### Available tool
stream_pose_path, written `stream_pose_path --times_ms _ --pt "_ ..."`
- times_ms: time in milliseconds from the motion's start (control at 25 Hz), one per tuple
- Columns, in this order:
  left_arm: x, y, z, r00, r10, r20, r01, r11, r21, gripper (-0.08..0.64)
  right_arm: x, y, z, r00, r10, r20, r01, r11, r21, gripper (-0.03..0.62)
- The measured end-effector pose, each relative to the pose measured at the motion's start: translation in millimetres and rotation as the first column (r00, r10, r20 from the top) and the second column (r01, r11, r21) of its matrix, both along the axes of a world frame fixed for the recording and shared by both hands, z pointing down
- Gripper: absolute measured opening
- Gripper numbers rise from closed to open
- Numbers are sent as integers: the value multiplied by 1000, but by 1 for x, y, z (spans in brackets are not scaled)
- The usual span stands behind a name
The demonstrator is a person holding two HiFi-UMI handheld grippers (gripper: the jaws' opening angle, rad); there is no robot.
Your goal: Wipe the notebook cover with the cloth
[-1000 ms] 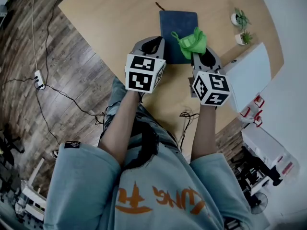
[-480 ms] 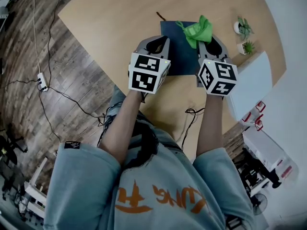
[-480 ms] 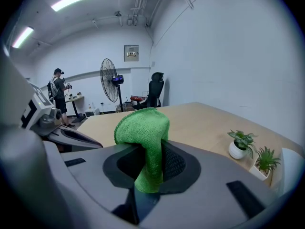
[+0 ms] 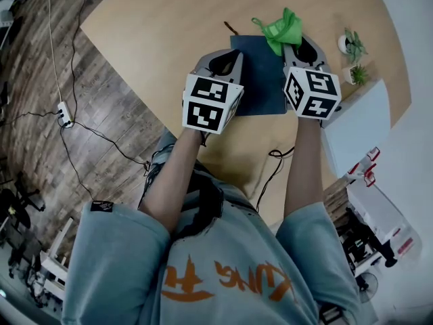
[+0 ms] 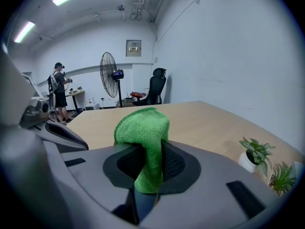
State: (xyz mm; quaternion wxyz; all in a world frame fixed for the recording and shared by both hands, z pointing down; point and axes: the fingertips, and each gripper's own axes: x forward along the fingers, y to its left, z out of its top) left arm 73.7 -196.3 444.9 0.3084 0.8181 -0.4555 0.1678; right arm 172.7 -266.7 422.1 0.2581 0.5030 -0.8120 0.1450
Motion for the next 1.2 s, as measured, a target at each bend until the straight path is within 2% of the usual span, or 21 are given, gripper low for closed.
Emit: stream_pose_path --times_ms 400,1200 --pt "-1 -7 8 1000 9 7 -9 1000 -20 15 2 3 30 1000 -5 -27 4 999 -52 66" --pt "22 6 12 998 57 10 -57 998 -31 15 10 30 32 999 -19 -42 17 998 -55 66"
